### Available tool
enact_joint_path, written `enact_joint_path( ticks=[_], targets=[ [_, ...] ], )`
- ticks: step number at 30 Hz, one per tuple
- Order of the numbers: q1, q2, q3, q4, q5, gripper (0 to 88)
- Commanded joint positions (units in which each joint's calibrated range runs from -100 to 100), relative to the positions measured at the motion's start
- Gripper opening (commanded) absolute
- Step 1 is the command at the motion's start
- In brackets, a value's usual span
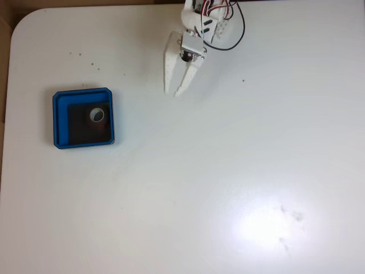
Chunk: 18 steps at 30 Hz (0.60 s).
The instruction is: Pick the red roll and drop it in the blue box
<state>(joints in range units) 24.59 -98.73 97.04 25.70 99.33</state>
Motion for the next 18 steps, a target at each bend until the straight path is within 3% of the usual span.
enact_joint_path(
  ticks=[1, 12, 18],
  targets=[
    [-4.5, -0.5, 3.0, -1.1, 0.1, 2.2],
    [-22.3, -0.6, 3.0, -1.1, 0.1, 2.1],
    [-25.0, -0.5, 3.0, -1.1, 0.1, 2.1]
  ],
)
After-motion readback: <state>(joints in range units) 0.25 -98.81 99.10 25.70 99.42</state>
